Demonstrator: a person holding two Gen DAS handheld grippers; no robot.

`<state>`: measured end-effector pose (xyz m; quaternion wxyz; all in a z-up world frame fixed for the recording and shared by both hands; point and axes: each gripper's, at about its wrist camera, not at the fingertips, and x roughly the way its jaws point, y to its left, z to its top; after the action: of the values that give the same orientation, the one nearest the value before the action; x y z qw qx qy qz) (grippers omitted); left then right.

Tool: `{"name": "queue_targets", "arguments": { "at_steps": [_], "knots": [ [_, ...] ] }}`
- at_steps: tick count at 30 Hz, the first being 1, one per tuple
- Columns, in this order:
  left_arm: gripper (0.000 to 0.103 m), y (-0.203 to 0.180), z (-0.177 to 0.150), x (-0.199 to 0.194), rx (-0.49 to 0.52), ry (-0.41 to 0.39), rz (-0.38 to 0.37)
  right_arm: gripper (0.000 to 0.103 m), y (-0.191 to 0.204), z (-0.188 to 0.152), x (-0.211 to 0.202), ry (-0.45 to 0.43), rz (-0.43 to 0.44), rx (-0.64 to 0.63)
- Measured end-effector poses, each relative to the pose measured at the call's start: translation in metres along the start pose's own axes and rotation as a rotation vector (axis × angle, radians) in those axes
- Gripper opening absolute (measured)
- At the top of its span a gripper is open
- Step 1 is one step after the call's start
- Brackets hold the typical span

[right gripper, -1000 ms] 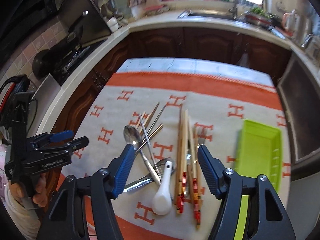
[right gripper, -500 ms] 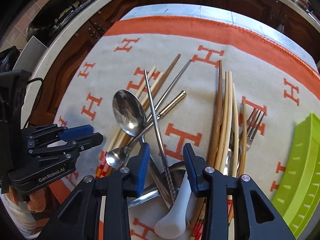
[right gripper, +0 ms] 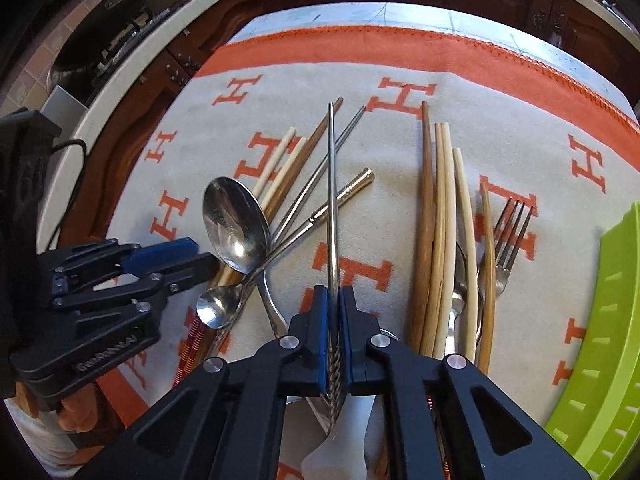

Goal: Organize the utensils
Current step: 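Grasp a steel chopstick with the right tool while the left tool grasps a red-banded wooden chopstick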

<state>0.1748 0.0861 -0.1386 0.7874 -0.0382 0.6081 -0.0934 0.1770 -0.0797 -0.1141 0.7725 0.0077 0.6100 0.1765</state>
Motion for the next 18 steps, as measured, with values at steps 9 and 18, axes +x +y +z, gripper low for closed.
{"name": "queue_targets", "arguments": {
  "at_steps": [9,18],
  "knots": [
    [0.004,-0.016,0.002,0.004,0.051,-0.056,0.073,0.006,-0.01,-0.005,-0.031,-0.087,0.071,0.062],
    [0.003,0.007,-0.014,-0.017,-0.033,-0.069,0.048,0.006,-0.029,-0.016,-0.059,-0.151,0.154,0.156]
  ]
}}
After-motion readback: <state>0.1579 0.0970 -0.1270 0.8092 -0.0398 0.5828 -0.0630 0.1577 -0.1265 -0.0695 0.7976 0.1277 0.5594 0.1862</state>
